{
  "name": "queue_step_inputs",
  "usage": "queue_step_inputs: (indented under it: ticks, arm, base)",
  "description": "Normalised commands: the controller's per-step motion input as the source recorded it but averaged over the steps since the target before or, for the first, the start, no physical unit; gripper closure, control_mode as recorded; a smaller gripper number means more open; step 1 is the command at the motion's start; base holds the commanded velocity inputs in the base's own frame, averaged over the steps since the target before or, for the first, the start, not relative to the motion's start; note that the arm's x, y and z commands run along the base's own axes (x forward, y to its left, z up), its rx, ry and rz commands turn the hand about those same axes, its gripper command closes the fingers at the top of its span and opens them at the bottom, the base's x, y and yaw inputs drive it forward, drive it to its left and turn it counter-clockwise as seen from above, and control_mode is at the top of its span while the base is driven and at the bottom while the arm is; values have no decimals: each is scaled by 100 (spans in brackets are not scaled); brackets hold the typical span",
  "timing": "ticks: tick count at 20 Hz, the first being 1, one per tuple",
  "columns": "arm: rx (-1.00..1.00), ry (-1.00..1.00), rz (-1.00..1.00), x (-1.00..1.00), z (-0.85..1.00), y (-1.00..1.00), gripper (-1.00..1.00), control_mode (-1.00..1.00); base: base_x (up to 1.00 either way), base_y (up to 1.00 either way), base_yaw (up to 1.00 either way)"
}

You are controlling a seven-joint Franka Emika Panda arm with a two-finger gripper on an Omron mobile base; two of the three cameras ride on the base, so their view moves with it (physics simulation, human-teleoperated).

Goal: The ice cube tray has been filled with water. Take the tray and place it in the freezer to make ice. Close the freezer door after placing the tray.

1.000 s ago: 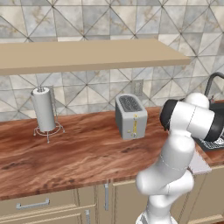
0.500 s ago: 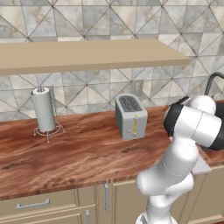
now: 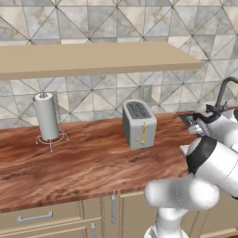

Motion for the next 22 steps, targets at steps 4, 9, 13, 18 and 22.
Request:
queue_step_inputs:
  ticks: [4,9,13,18,22]
  arm:
    - [0,-2,-4,-83,67,-3,-100,-100]
    - [0,0,-13,-79,28,-1,-100,-100]
    - [0,0,-19,-60,28,0,-100,-100]
    - [1,-3,-21,-49,5,0,-100,-100]
    - [15,-4,-22,-35,6,-1,-100,-100]
  base:
    - [0,0,0]
    - [0,0,0]
    - [0,0,0]
    - [0,0,0]
    - [0,0,0]
